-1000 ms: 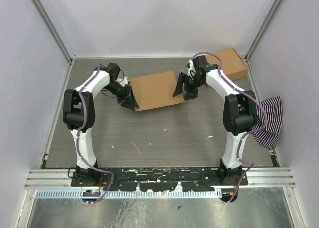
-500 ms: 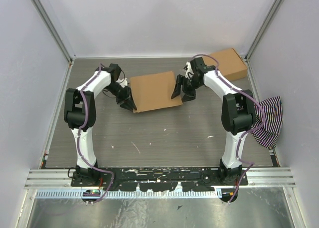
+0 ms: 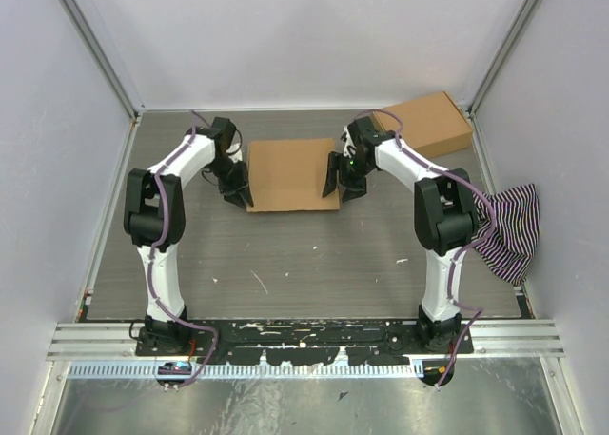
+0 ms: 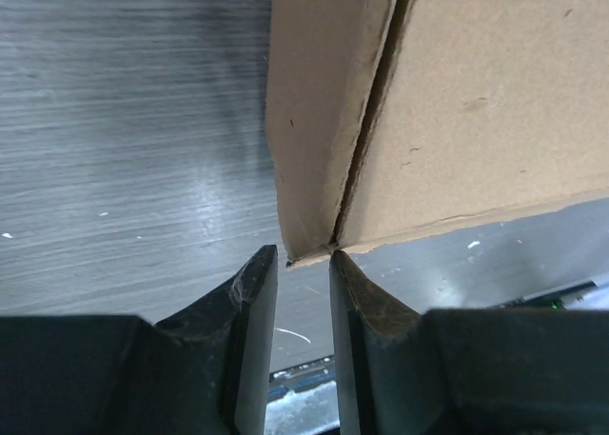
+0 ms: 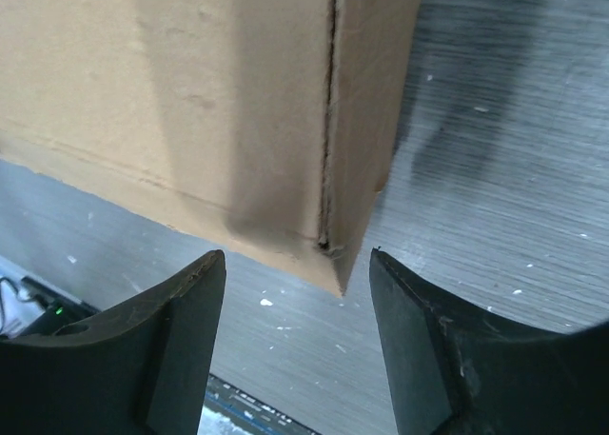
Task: Fold the paper box
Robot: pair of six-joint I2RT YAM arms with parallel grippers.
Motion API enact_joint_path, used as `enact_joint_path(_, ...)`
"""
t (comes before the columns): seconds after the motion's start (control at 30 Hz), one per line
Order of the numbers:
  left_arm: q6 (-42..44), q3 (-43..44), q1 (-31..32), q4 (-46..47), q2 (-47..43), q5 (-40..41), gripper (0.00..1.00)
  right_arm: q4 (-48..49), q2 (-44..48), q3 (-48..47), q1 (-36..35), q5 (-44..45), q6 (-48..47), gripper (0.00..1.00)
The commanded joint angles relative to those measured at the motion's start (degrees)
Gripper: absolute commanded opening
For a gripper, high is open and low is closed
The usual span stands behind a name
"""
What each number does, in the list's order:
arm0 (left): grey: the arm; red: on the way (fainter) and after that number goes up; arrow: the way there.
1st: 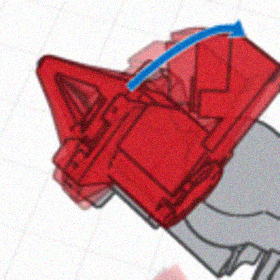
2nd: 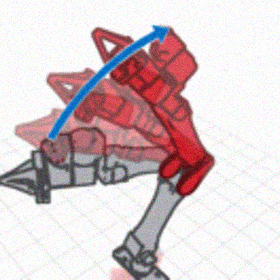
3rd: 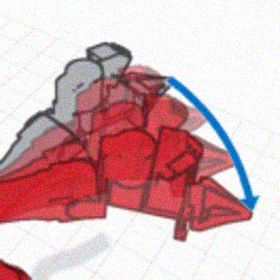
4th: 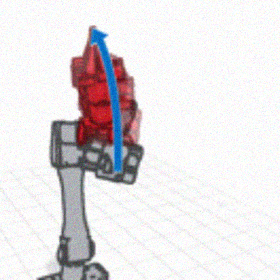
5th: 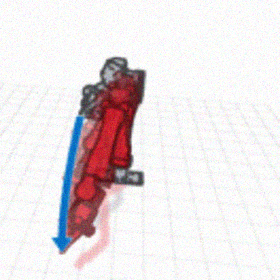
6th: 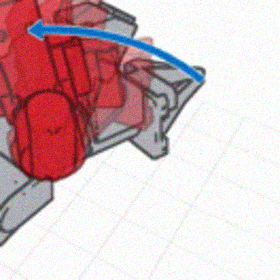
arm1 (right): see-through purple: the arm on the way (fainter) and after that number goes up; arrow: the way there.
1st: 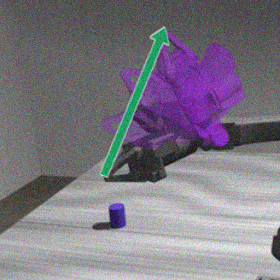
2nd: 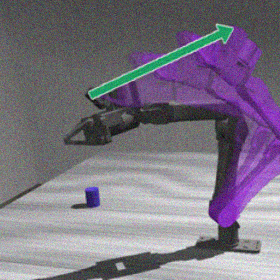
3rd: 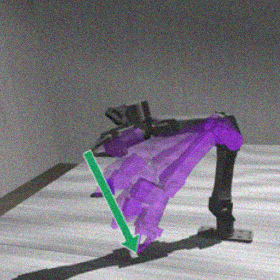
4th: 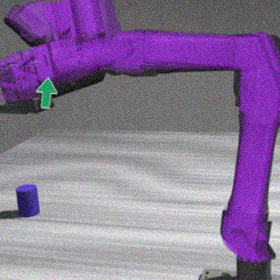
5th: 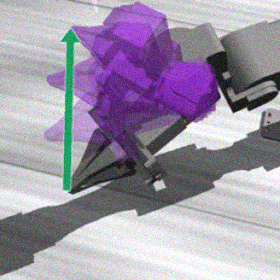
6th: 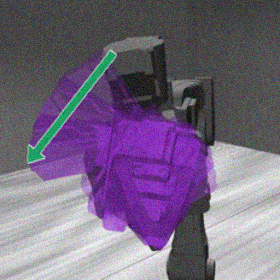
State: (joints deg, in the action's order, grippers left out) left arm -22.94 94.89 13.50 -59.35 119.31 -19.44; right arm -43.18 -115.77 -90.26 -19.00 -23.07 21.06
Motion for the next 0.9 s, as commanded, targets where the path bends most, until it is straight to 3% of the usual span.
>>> enact_joint_path(0.0,0.5,-2.1,0.5,3.6,-4.6,6.7,0.36,2.1,2.3,0.7,-1.1,9.5,-2.0,0.67)
enact_joint_path(0.3,0.9,-0.3,0.6,2.2,-14.4,7.2,0.42,0.1,9.7,1.4,-1.9,17.6,-4.3,0.70)
enact_joint_path(0.43,-2.1,4.4,1.2,8.4,-14.3,4.9,0.40,-0.8,11.7,1.2,-2.8,18.0,-4.9,0.67)
enact_joint_path(0.5,-4.0,9.1,2.2,11.5,-11.3,4.1,0.40,0.1,12.5,2.6,-3.7,18.3,-4.8,0.58)
enact_joint_path(0.6,-6.4,18.9,4.9,15.5,-3.2,5.0,0.34,5.1,13.9,7.9,-5.3,17.6,-4.2,0.04)
enact_joint_path(0.67,-7.6,24.7,6.7,16.4,2.6,5.6,0.28,11.2,15.6,13.3,-7.5,18.8,-4.2,0.01)
enact_joint_path(0.87,-8.2,37.5,10.2,15.1,15.9,7.0,0.29,23.9,17.3,22.4,-13.8,25.4,-5.0,0.01)
